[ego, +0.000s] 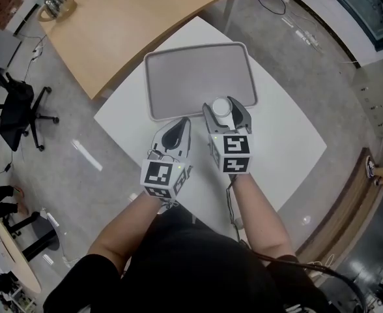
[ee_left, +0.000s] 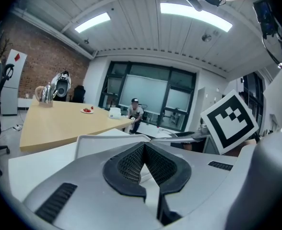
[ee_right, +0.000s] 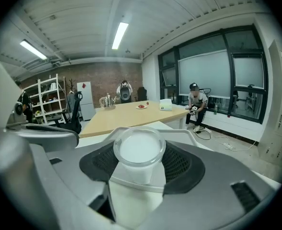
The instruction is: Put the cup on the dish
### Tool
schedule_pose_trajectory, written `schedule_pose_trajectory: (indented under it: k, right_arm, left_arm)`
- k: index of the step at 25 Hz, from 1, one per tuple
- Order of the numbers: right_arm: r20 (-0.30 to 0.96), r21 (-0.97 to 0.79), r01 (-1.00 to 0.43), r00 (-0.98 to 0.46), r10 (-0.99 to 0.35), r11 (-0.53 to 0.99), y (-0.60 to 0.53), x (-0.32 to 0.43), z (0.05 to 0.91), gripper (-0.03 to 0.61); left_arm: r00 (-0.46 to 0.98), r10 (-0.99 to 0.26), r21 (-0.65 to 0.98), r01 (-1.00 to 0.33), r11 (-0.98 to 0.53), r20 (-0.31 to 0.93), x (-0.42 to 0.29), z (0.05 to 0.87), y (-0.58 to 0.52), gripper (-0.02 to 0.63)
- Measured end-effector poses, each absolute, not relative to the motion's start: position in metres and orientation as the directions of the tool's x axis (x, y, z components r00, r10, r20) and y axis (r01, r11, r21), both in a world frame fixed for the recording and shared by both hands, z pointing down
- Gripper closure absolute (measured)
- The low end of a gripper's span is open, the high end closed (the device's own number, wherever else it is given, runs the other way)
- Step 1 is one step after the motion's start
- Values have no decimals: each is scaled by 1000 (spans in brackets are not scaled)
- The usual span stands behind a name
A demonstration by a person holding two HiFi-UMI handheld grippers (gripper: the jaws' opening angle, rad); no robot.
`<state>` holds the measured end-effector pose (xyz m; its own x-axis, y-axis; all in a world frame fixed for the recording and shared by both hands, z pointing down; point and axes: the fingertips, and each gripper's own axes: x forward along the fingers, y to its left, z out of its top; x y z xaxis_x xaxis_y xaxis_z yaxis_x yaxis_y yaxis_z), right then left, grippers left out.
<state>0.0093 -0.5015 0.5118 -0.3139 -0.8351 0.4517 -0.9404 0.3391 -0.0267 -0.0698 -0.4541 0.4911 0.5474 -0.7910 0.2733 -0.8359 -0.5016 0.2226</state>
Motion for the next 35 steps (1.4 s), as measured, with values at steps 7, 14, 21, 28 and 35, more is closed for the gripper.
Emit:
schedule_pose_trajectory:
  k: [7,14,21,28,35]
  right_arm:
    - [502,-1,-951,-269,-822,310,-549,2,563,324]
    - [538,12,-954,-246,-806,299,-552,-5,597,324]
    - [515,-13,-962,-241,-822,274,-550,-7,603,324]
    - [464,7,-961,-242,-852,277,-543,-6,563,324]
    - [297,-66,-956,-292,-909,286,-495,6,471,325]
  left_arm:
    - [534,-780,248,-844,-475,326,-99,530,-471,606]
    - [520,-775,263,-853,-450,359,-119,554,-471,606]
    - [526,-770,270,-849,-454,361,-122,559,-467,606]
    - [528,-790,234,-848,-475,311,-121,522,-464,606]
    - [534,-814,186,-844,-503,228,-105,462,-439,606]
